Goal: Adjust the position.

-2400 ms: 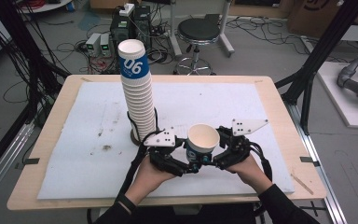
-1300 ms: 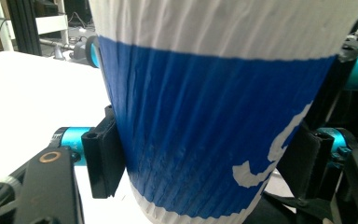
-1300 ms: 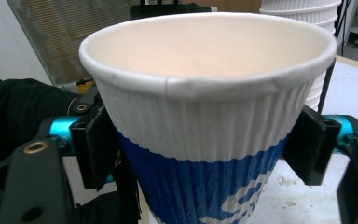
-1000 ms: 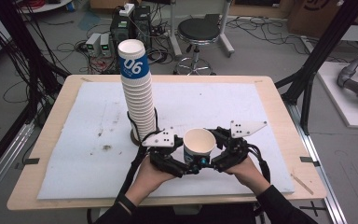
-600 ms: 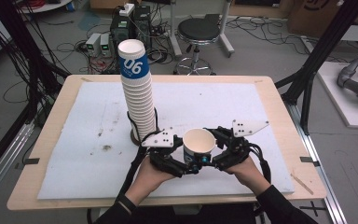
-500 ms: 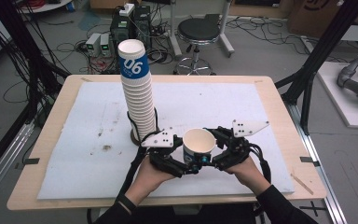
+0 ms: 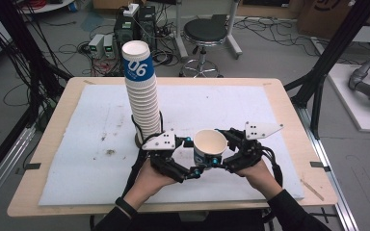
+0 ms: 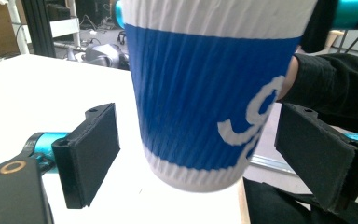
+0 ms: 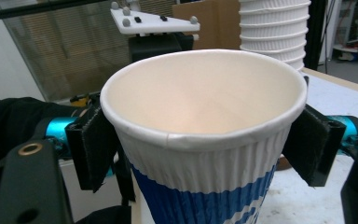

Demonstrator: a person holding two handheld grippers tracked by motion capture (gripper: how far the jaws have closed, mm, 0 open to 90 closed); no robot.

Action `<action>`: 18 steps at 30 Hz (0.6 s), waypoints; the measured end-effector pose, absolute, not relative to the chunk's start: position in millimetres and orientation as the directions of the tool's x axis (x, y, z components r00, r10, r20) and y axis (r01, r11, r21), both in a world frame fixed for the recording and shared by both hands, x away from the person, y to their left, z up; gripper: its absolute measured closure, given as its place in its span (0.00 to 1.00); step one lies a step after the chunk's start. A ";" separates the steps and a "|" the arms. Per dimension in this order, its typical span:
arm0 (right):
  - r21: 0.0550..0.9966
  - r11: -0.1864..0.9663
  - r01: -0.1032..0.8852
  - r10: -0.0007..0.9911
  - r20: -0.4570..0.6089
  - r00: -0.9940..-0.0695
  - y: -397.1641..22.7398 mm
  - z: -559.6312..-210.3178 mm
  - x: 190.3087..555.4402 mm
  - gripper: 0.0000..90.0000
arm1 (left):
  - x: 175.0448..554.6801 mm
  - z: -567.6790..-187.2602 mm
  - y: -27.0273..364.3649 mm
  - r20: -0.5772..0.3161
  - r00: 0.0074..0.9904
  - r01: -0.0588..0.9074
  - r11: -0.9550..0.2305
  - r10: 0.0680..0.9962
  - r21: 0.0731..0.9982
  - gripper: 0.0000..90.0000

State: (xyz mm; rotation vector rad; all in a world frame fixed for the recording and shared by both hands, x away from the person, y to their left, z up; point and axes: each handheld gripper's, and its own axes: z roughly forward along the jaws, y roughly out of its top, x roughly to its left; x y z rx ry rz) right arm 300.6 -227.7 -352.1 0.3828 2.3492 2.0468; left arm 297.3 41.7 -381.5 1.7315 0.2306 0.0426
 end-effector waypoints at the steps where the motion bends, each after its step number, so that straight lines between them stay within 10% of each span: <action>1: 0.974 0.124 0.187 0.184 0.163 -0.969 -228.9 -351.9 300.6 0.23 | 296.9 -380.5 43.3 -0.094 0.978 0.123 -0.154 0.184 0.980 0.15; 18: 0.975 0.160 0.154 0.263 0.108 -0.959 -255.1 -351.3 306.9 0.23 | 296.3 -366.8 94.7 -0.055 0.956 0.091 -0.114 0.287 0.989 0.15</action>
